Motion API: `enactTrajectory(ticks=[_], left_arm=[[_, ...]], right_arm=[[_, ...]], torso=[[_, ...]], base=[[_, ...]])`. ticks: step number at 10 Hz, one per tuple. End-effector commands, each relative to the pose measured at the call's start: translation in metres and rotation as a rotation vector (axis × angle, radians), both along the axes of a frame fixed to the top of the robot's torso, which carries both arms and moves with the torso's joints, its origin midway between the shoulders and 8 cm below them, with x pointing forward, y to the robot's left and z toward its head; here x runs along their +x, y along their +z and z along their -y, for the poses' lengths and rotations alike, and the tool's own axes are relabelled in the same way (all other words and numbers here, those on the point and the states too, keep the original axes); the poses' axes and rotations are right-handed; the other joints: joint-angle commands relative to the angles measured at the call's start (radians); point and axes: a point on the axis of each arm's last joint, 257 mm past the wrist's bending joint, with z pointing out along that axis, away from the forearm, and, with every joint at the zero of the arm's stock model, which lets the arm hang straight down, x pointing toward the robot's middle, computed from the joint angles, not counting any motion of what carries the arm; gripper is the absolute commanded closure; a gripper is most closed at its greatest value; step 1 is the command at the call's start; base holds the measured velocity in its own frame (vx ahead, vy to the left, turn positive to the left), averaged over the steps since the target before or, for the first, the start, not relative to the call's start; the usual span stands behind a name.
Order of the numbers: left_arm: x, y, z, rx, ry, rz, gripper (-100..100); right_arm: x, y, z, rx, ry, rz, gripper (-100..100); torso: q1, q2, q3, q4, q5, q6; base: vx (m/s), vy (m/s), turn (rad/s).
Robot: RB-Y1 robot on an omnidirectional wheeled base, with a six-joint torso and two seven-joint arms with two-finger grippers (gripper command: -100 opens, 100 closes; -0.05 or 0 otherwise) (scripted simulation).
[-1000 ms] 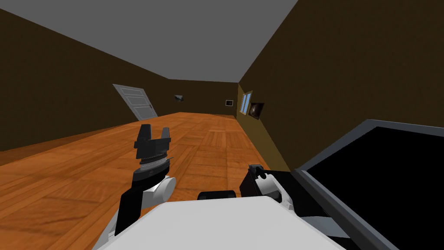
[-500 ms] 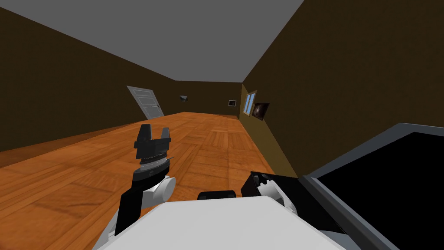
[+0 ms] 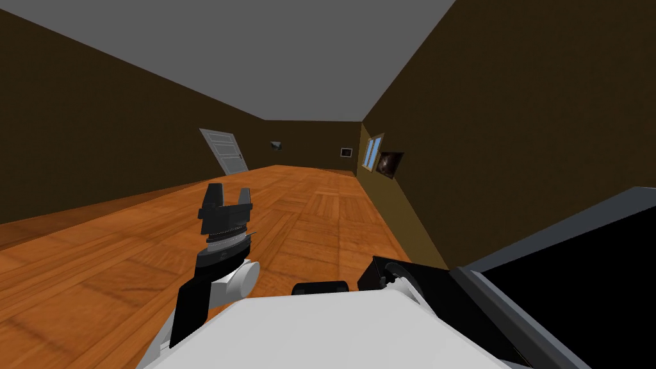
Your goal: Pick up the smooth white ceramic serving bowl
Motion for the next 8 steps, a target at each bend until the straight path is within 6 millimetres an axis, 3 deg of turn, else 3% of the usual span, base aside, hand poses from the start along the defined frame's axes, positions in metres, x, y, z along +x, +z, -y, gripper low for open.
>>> enactTrajectory(ticks=[1, 2, 3, 8], left_arm=[[0.0, 0.0, 0.0, 0.0, 0.0, 0.0, 0], [0.0, 0.0, 0.0, 0.0, 0.0, 0.0, 0], [0.0, 0.0, 0.0, 0.0, 0.0, 0.0, 0], [0.0, 0.0, 0.0, 0.0, 0.0, 0.0, 0]], right_arm=[[0.0, 0.0, 0.0, 0.0, 0.0, 0.0, -100], [-0.002, -0.001, 0.0, -0.001, 0.0, -0.006, 0], [-0.005, -0.008, 0.002, -0.001, -0.008, -0.005, -100], [-0.011, -0.019, 0.006, -0.001, -0.02, -0.006, -100]], torso=[[0.0, 0.0, 0.0, 0.0, 0.0, 0.0], [0.0, 0.0, 0.0, 0.0, 0.0, 0.0], [0.001, 0.0, 0.0, 0.0, 0.0, 0.0], [-0.001, -0.001, -0.001, 0.0, 0.0, 0.0]], base=[[0.001, -0.005, 0.012], [0.0, 0.0, 0.0], [0.009, -0.008, 0.054], [0.017, -0.018, 0.04]])
